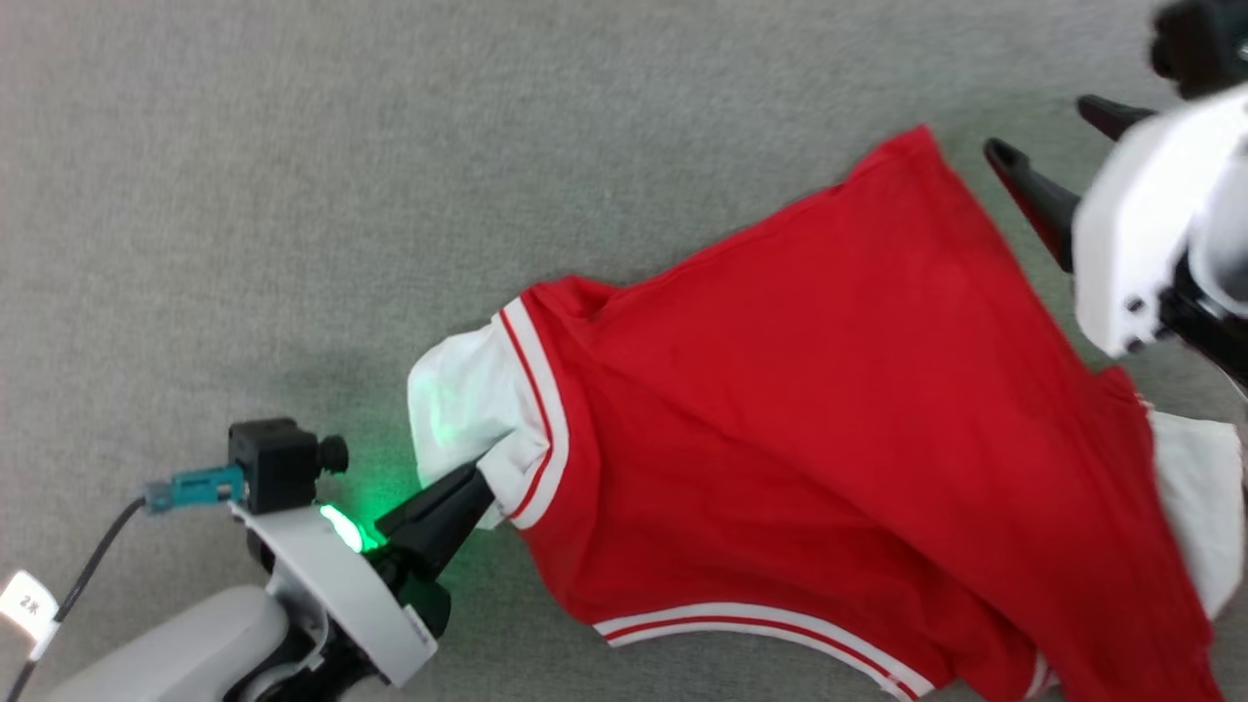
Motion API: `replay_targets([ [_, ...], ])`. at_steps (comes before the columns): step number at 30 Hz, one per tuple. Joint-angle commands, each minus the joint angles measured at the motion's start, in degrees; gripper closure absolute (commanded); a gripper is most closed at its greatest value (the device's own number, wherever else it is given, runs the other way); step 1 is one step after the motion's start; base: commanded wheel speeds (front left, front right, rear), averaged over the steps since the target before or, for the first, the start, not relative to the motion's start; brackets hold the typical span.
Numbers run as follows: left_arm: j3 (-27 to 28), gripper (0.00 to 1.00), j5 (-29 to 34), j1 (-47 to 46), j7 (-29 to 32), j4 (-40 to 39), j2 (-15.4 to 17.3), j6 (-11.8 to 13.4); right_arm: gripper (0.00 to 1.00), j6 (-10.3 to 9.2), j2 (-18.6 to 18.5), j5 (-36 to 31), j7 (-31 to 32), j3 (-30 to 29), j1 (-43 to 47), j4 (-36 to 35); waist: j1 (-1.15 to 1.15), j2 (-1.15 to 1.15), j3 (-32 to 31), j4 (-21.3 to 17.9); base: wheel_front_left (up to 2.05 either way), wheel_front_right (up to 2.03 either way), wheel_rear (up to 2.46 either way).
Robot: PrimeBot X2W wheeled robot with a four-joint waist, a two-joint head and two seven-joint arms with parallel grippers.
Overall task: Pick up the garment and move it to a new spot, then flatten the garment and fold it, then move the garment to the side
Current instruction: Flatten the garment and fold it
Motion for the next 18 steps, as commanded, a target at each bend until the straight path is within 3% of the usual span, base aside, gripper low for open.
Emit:
replay_targets([
  [1, -0.3, 1.0, 0.3, -1.3, 0.1, 0.2, -0.5, 0.2, 0.0, -0.03, -0.2, -0.7, -0.9, 1.8, -2.3, 4.0, 0.0, 0.0, 3.2, 2.6, 0.0, 0.0, 0.0],
  [8, -1.0, 1.0, -0.1, -2.9, 0.1, 1.0, -1.5, 0.2, 0.0, -0.03, -1.5, -0.1, -1.2, 9.4, -6.7, 17.0, 0.0, 0.0, 5.0, 4.2, 0.0, 0.0, 0.0],
  [13, -0.8, 1.0, -0.3, -2.7, 0.1, 1.4, -1.7, 0.2, 0.0, -0.03, -2.3, 1.8, 0.3, 13.0, -6.2, 20.7, 0.0, 0.0, 5.1, 4.6, 0.0, 0.0, 0.0],
  [14, -0.7, 1.0, -0.4, -2.6, 0.1, 1.5, -1.8, 0.2, 0.36, 0.0, -2.4, 2.2, 0.7, 13.6, -6.2, 21.3, 0.0, 0.0, 5.1, 4.6, 0.0, 0.0, 0.0],
  [15, -0.4, 1.0, -0.4, -2.5, 0.1, 1.6, -2.0, 0.2, 0.6, 0.0, -2.6, 2.6, 0.9, 14.0, -6.0, 21.7, 0.0, 0.0, 5.0, 4.6, 0.0, 0.0, 0.0],
  [16, -0.2, 1.0, -0.3, -2.4, 0.1, 1.7, -2.1, 0.2, 0.94, 0.0, -2.8, 2.8, 0.6, 14.1, -5.9, 22.0, 0.0, 0.0, 4.8, 4.6, 0.0, 0.0, 0.0],
  [17, 0.2, 1.0, -0.1, -2.3, 0.1, 1.8, -2.3, 0.2, 1.0, -0.01, -2.9, 2.9, 0.2, 13.8, -5.9, 22.3, 0.0, 0.0, 4.6, 4.6, 0.0, 0.0, 0.0],
  [18, 0.8, 1.0, 0.1, -2.2, 0.1, 1.9, -2.5, 0.2, 1.0, -0.01, -2.9, 3.0, -0.2, 13.7, -5.8, 22.4, 0.0, 0.0, 4.3, 4.5, 0.0, 0.0, 0.0],
])
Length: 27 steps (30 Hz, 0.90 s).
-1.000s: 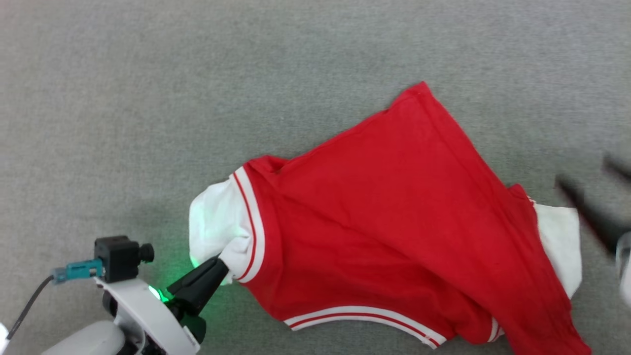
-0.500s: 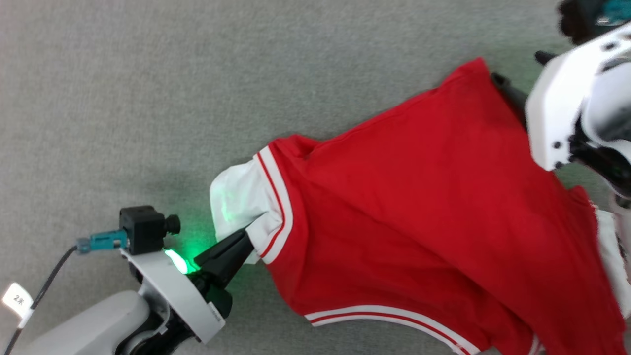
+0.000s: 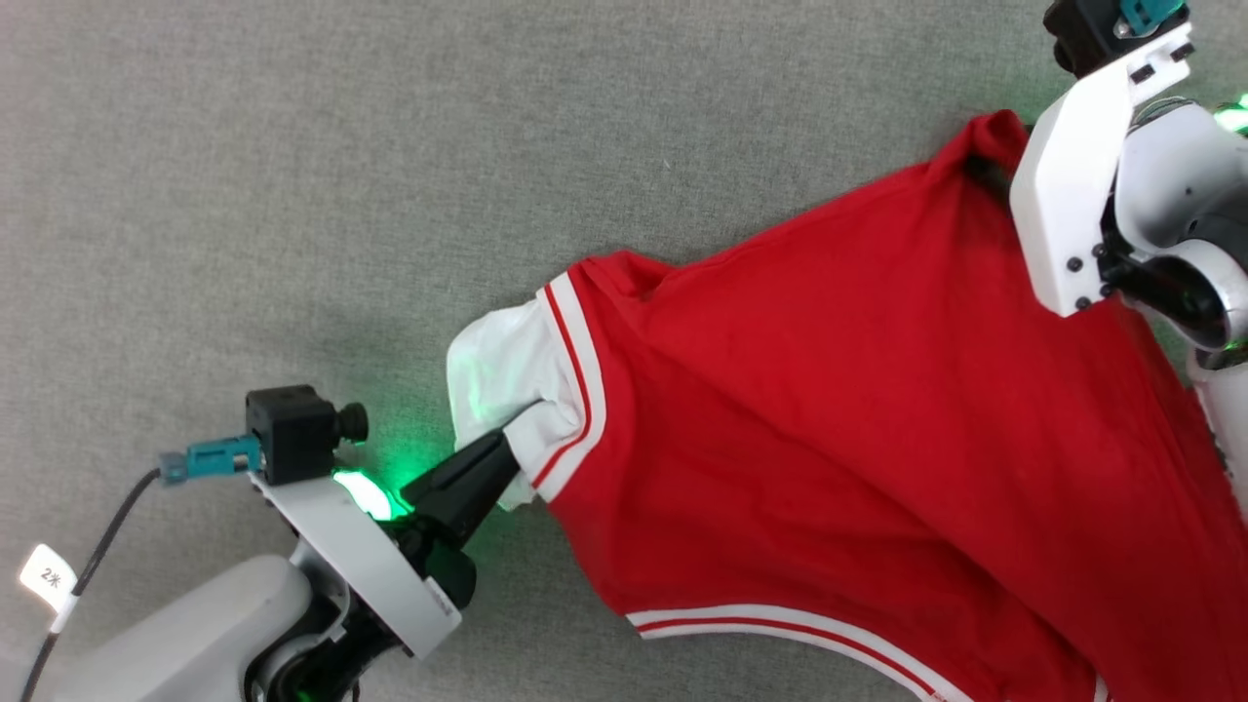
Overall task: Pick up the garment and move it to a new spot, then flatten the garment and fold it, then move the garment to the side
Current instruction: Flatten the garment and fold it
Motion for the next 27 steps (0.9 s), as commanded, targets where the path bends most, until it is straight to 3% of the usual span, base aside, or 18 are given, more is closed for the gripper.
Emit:
replay_targets([
  [1, 0.6, 1.0, 0.3, 0.7, 0.1, 1.4, 0.2, 0.3, 1.0, 0.04, 0.5, 0.1, -0.2, 1.3, 3.8, 2.8, 0.0, 0.0, -0.6, -0.2, 0.0, 0.0, 0.0],
  [7, 4.8, 1.0, 0.6, 0.8, 0.1, 1.8, -0.5, 0.2, 1.0, -0.01, 1.6, -1.0, -7.9, -4.8, 2.5, 3.3, 0.0, 0.0, -3.8, -1.4, 0.0, 0.0, 0.0],
  [14, 9.3, 1.0, -0.2, 0.2, 0.1, 2.3, 1.2, 0.2, 1.0, -0.01, 4.2, -2.7, -14.3, -15.3, 3.0, 4.0, 0.0, 0.0, -7.2, -4.5, 0.0, 0.0, 0.0],
  [21, 11.0, 1.0, -2.7, -9.8, 0.8, 6.3, 3.9, 0.2, 1.0, -0.01, 8.7, -6.0, -19.8, -29.5, 0.0, 4.9, 0.0, 0.0, -7.6, -7.6, 0.0, 0.0, 0.0],
  [27, 14.5, 1.0, -5.5, -22.3, 4.0, 13.0, 4.3, 0.2, 1.0, -0.03, 11.1, -11.1, -23.9, -38.0, -6.2, 7.0, 0.0, 0.0, -5.6, -10.1, 0.0, 0.0, 0.0],
])
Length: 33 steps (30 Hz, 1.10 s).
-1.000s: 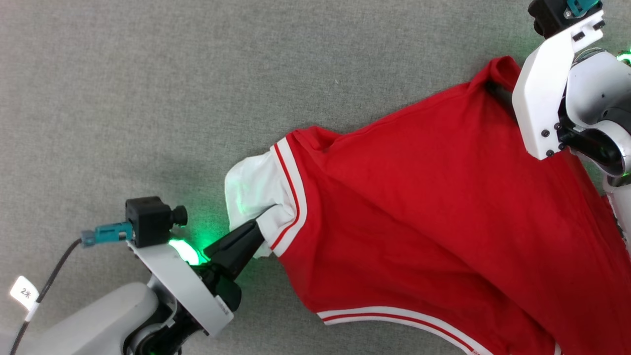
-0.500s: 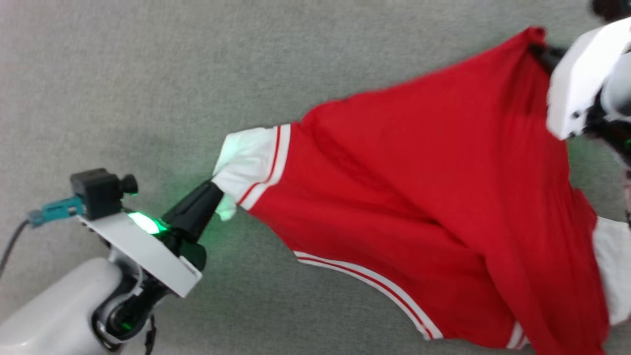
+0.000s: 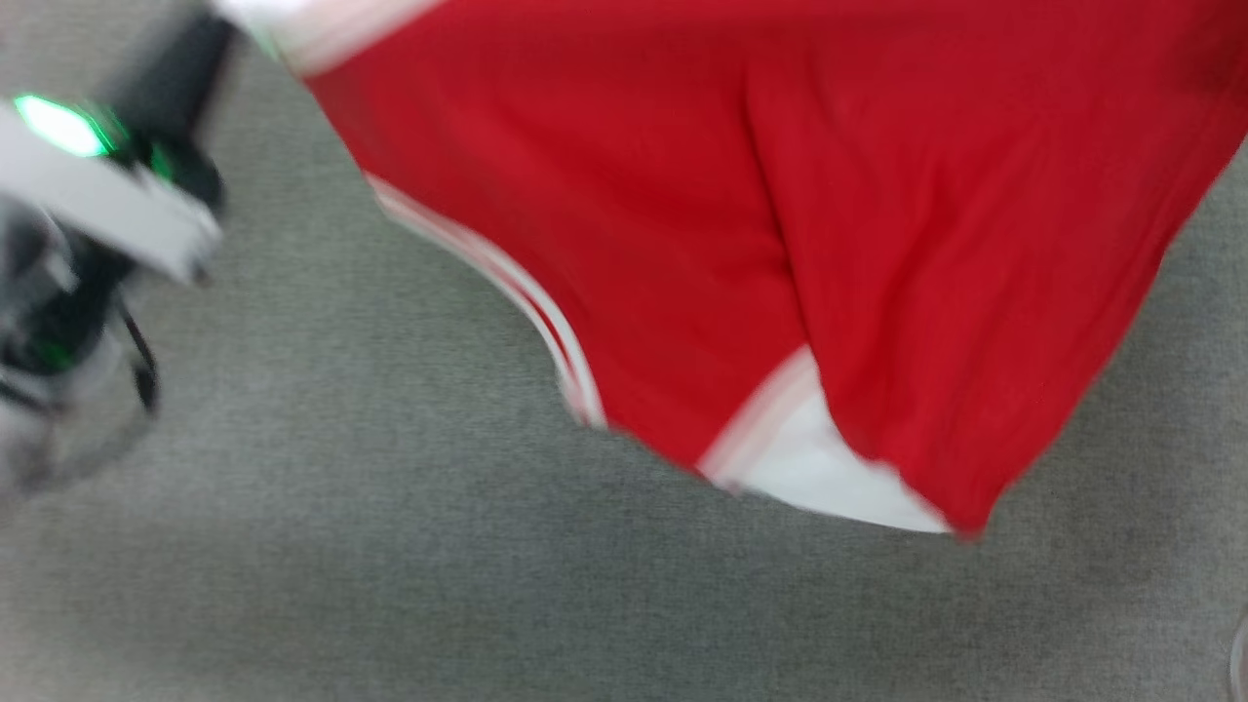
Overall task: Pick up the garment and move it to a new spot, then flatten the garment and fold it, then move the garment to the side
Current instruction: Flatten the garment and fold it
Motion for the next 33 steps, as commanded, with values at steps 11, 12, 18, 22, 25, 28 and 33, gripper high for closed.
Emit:
replay_targets([
  [11, 7.1, 1.0, -2.2, -29.4, 5.6, 18.5, -3.5, 0.4, 1.0, -0.37, 4.0, -8.4, -14.8, -10.5, -21.1, 6.2, 0.0, 0.0, 6.7, -4.9, 0.0, 0.0, 0.0],
  [12, 7.7, 1.0, -1.8, -32.4, 5.6, 20.2, -3.6, 0.4, 1.0, -0.52, 4.1, -9.3, -16.2, -11.0, -23.0, 6.9, 0.0, 0.0, 7.0, -5.3, 0.0, 0.0, 0.0],
  [18, 6.9, 1.0, 1.9, -44.5, 3.9, 23.6, -5.7, 0.4, 1.0, -0.53, 4.8, -12.4, -23.7, -14.3, -32.0, 12.1, 0.0, 0.0, 7.8, -5.6, 0.0, 0.0, 0.0],
  [22, 5.6, 1.0, 1.1, -45.6, 3.2, 23.7, -6.8, 0.4, 1.0, -0.51, 5.2, -14.0, -25.5, -14.3, -33.2, 15.6, 0.0, 0.0, 8.2, -5.3, 0.0, 0.0, 0.0],
  [25, 4.7, 1.0, -1.4, -41.4, 2.9, 23.1, -6.6, 0.4, 1.0, -0.51, 5.3, -14.2, -26.3, -14.2, -30.9, 18.7, 0.0, 0.0, 8.6, -5.2, 0.0, 0.0, 0.0],
  [28, 4.5, 1.0, -4.6, -35.8, 2.5, 18.9, -6.2, 0.2, 1.0, -0.48, 4.9, -13.4, -26.6, -13.0, -28.4, 20.8, 0.0, 0.0, 9.1, -4.7, 0.0, 0.0, 0.0],
  [33, 4.2, 1.0, -7.4, -22.0, -1.4, 10.0, -4.9, 0.2, 1.0, -0.23, 3.6, -9.7, -25.4, -8.1, -20.9, 21.0, 0.0, 0.0, 8.8, -3.6, 0.0, 0.0, 0.0],
])
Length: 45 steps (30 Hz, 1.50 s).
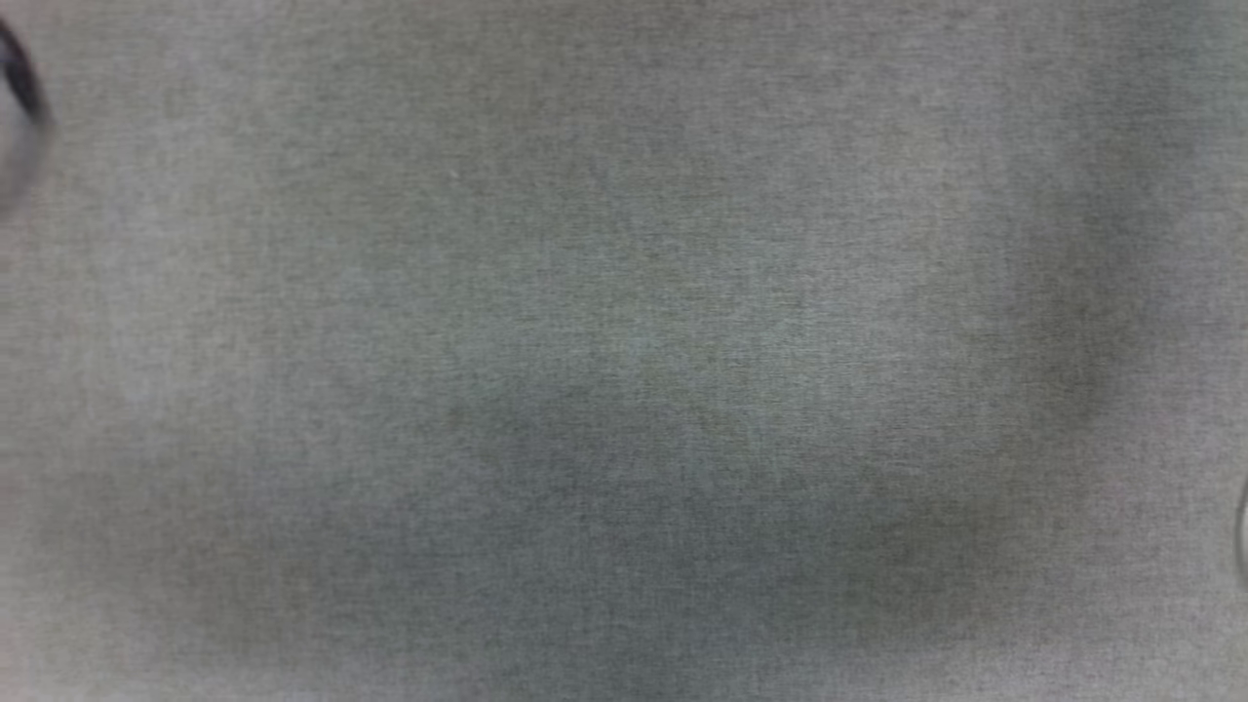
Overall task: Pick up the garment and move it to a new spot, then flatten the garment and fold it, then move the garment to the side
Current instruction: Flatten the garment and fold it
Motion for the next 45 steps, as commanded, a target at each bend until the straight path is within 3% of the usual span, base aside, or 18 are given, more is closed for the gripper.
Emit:
replay_targets([
  [1, 0.3, 1.0, 0.2, 4.6, -1.6, -2.0, 1.5, 0.2, 1.0, -0.37, -1.3, 1.7, 0.6, 2.0, 3.8, -1.0, 0.0, 0.0, -0.5, 0.5, 0.0, 0.0, 0.0],
  [9, 4.4, 1.0, 1.2, 24.0, -3.4, -11.8, 0.4, 0.2, 1.0, -0.26, -3.6, 11.0, 6.2, 9.0, 20.1, -10.7, 0.0, 0.0, -2.5, 2.0, 0.0, 0.0, 0.0],
  [11, 8.1, 1.0, 1.3, 29.2, -3.5, -14.4, -0.9, 0.2, 1.0, -0.26, -3.5, 13.6, 8.3, 9.4, 25.0, -15.2, 0.0, 0.0, -3.1, 2.0, 0.0, 0.0, 0.0],
  [17, 17.1, 1.0, 4.7, 44.1, -3.5, -21.5, -3.9, 0.2, 1.0, -0.25, -0.9, 17.6, 13.8, 8.6, 39.8, -29.6, 0.0, 0.0, -5.0, 1.8, 0.0, 0.0, 0.0],
  [20, 19.1, 1.0, 7.2, 50.9, -3.5, -24.9, -4.7, 0.2, 1.0, -0.25, 0.5, 18.7, 16.1, 7.5, 46.4, -35.6, 0.0, 0.0, -6.1, 2.0, 0.0, 0.0, 0.0],
  [31, 18.4, 1.0, 13.7, 68.4, -3.5, -35.2, -3.3, 0.2, 1.0, -0.25, 2.3, 20.9, 21.8, 4.9, 63.3, -50.1, 0.0, 0.0, -10.5, 2.4, 0.0, 0.0, 0.0],
  [37, 21.4, 1.0, 15.7, 77.5, -3.5, -40.6, -3.3, 0.2, 1.0, -0.25, 2.5, 22.7, 24.1, 4.0, 71.3, -56.9, 0.0, 0.0, -12.5, 2.9, 0.0, 0.0, 0.0],
  [45, 24.1, 1.0, 18.1, 83.7, -3.5, -45.2, -2.9, 0.2, 1.0, -0.25, 2.8, 24.3, 25.0, 2.4, 75.7, -61.6, 0.0, 0.0, -11.2, 3.1, 0.0, 0.0, 0.0],
])
